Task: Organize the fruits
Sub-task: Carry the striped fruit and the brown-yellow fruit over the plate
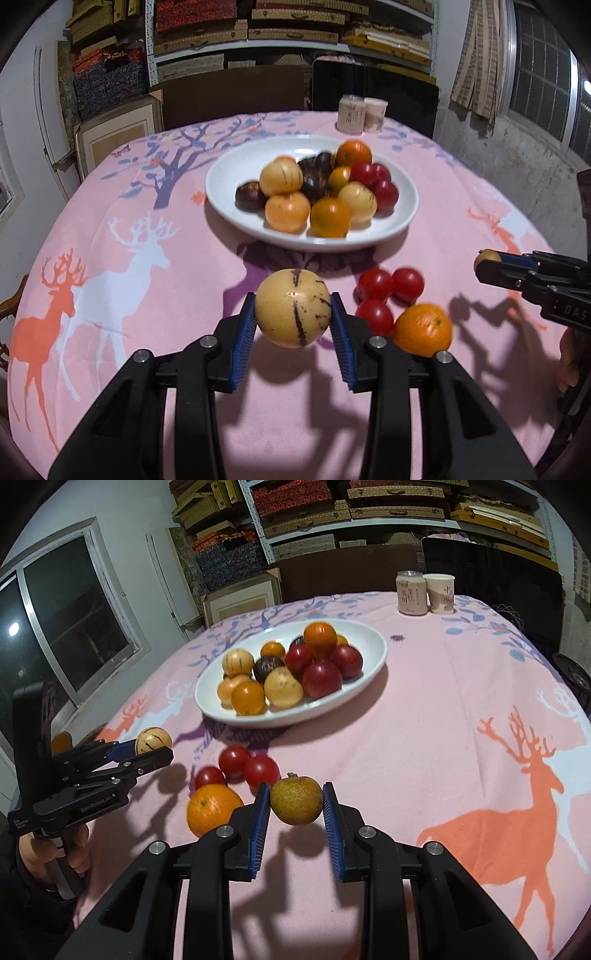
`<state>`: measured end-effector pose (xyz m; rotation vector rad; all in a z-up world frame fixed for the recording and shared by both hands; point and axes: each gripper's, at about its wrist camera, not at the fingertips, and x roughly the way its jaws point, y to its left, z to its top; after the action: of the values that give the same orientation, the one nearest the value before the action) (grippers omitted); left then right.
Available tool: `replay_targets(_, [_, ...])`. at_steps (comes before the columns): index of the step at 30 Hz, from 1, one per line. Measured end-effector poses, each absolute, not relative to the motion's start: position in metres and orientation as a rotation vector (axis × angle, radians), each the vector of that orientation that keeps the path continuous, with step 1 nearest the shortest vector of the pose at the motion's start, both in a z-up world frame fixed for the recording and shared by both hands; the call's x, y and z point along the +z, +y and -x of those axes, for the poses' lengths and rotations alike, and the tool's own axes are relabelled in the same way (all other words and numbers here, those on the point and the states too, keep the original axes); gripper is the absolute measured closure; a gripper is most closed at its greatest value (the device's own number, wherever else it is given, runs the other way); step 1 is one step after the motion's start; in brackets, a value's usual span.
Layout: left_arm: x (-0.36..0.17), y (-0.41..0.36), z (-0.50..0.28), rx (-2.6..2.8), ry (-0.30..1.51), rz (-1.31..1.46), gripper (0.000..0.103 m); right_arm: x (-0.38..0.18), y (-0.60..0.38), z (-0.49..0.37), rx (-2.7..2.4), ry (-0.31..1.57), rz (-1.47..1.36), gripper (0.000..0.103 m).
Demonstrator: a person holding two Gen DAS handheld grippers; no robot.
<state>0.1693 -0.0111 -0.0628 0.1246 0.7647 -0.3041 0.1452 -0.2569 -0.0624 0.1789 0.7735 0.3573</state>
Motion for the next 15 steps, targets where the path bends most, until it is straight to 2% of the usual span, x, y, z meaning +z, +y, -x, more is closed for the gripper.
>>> replay_targets(8, [-0.024,-0.038,-0.224,-0.319,0.735,-0.15,0.065,0.004,-0.249,-0.221,0.361,0.734,-0.204,0.074])
replay_targets(15, [-0.032,-0.078,-0.276,-0.34,0.764,-0.191,0.065,0.003,-0.216,-0.304,0.32,0.787,-0.164,0.074])
